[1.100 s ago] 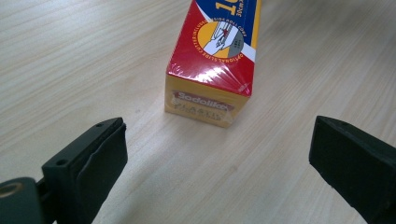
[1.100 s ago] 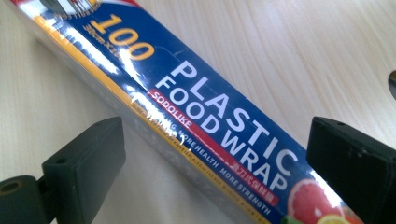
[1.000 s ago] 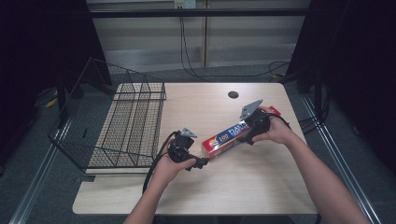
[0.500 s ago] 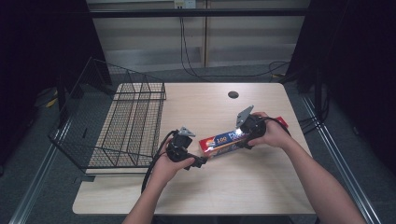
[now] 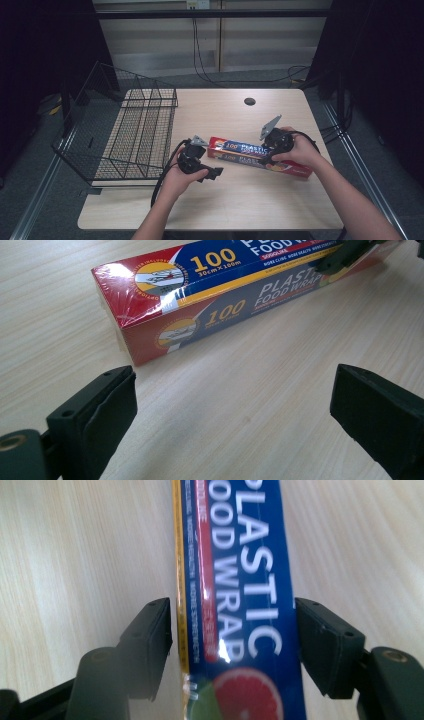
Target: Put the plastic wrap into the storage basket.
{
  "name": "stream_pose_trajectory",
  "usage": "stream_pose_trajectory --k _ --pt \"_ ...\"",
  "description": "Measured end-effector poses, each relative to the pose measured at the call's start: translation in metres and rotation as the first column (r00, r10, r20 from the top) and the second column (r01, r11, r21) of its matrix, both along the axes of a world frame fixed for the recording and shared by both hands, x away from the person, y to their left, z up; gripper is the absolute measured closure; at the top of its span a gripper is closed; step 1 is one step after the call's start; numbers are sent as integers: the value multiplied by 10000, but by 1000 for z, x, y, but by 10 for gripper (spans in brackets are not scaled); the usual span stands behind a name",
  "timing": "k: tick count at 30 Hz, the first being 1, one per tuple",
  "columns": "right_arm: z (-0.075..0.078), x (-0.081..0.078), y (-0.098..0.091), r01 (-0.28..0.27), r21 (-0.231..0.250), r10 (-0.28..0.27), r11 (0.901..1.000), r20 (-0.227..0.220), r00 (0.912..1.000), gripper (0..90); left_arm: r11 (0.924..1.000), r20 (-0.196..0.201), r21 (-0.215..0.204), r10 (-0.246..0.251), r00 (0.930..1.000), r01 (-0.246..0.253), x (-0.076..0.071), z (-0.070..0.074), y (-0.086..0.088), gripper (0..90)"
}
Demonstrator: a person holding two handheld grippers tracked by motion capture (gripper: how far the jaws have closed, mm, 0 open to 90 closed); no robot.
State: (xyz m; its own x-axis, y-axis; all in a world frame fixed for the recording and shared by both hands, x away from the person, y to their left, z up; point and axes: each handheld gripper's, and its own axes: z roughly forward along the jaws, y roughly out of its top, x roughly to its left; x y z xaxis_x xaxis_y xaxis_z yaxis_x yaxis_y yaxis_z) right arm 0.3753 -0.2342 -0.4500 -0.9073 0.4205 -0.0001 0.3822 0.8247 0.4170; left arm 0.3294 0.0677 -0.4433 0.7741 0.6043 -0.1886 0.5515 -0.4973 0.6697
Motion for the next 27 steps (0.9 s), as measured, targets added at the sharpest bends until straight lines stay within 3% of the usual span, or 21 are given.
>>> stream_pose_trajectory --k 1,5,8,21,27 --pt "-2 -1 -2 88 -184 -90 9998 -147 9999 363 10000 1 39 -3 10000 3 0 0 0 51" --pt "-3 2 -5 39 -39 -39 10000 -27 10000 386 9999 -76 94 -88 9999 89 1 0 0 51" --pt "-3 1 -3 383 -19 -384 9993 -269 9989 381 9996 -11 281 -56 10000 56 0 0 -1 51" --pt "-16 4 -6 736 175 -720 9971 -795 9942 362 9996 -53 170 -235 9997 236 1 -1 -1 50" --pt "-20 5 -9 476 322 -455 9983 -641 9969 374 9998 -6 175 -95 10000 95 -1 -1 -3 50"
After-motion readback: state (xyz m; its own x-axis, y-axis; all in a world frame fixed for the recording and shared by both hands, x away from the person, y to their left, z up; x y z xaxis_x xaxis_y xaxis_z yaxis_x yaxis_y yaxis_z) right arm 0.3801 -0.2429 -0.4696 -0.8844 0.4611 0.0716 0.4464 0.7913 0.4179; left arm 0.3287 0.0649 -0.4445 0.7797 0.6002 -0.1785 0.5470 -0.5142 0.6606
